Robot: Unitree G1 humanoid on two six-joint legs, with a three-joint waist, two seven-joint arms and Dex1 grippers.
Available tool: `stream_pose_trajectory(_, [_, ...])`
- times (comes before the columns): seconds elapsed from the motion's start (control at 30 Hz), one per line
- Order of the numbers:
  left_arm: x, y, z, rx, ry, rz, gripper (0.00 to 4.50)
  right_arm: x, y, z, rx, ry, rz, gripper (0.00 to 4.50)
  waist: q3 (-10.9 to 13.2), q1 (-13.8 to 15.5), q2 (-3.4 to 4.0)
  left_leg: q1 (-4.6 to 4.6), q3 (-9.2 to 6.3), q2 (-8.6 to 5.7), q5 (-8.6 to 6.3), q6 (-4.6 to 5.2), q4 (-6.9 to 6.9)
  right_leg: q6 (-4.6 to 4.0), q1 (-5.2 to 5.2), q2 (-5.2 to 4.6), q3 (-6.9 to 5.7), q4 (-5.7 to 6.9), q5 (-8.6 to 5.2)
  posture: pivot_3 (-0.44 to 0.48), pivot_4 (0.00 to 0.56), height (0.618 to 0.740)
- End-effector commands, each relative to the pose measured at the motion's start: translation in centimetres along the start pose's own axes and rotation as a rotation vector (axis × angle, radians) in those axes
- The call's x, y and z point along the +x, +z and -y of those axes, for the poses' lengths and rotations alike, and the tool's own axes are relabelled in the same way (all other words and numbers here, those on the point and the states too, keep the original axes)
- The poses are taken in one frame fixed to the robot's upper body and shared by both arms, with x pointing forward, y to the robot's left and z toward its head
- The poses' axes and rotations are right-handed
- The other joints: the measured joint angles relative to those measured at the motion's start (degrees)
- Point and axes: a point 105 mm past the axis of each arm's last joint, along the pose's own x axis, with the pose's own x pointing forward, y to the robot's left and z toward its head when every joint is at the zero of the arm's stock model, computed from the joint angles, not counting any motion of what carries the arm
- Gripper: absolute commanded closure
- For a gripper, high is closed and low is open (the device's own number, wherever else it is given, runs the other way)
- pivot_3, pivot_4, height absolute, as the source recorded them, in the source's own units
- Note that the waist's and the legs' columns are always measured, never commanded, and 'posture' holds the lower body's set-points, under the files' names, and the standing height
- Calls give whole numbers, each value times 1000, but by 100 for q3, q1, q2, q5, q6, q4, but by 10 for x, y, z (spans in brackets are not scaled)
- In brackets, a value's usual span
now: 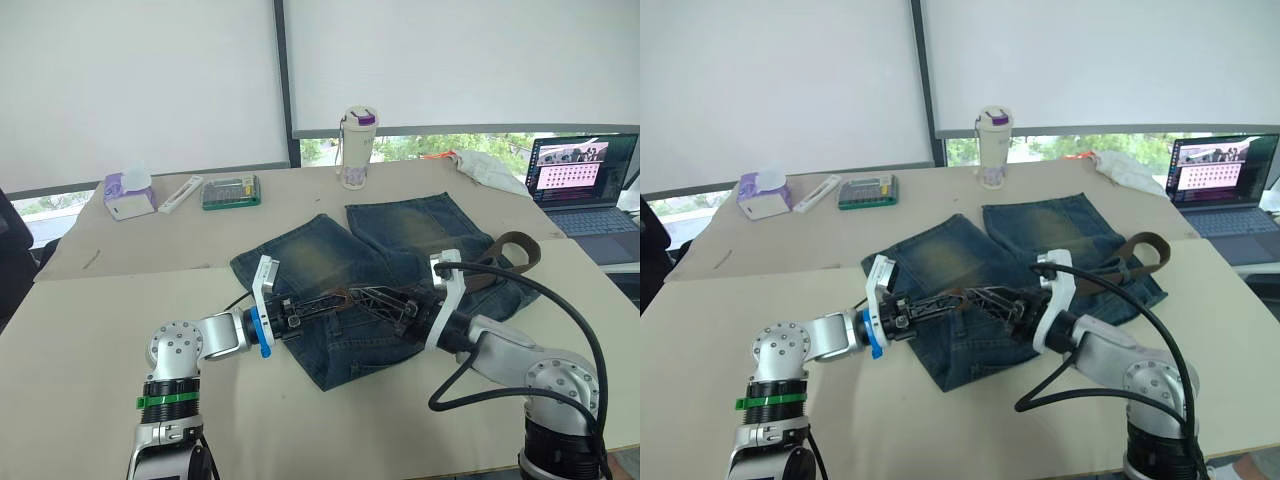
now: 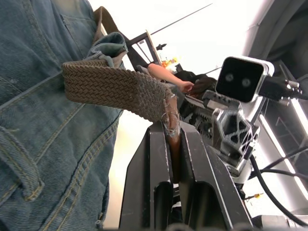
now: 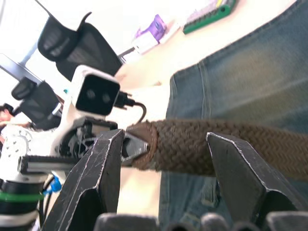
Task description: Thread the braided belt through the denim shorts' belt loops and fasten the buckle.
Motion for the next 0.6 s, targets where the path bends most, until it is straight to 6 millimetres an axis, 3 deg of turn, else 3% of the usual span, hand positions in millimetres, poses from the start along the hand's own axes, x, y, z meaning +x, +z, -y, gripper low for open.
stream_pose_trajectory(0.03, [2, 6, 16, 44, -70, 0, 4500, 1, 11, -7, 22, 47, 57, 1455, 0, -8, 1, 0, 0, 0, 0, 0, 0, 0, 0, 1, 0, 0, 0, 0, 150, 740])
stream_pose_trajectory(0.3, [3, 26, 23, 47, -93, 82, 4500, -8, -2, -17, 26, 95, 5, 1455, 0, 2, 0, -1, -2, 1, -1, 2, -1, 0, 1, 1, -2, -1, 0, 0, 150, 740])
stream_pose_trajectory(0.47, [7, 22, 30, 44, -110, 65, 4500, -1, -11, -22, 53, 123, -22, 1455, 0, -24, 0, 1, 2, 4, -1, 2, -2, 1, 0, 3, 1, 0, 0, 0, 150, 740])
stream_pose_trajectory(0.6, [5, 19, 33, 46, -108, 47, 4500, 5, -2, -20, 96, 129, 54, 1455, 0, -27, 0, 1, 1, 4, 0, 0, -2, 1, 0, 4, 1, 0, 0, 0, 150, 740])
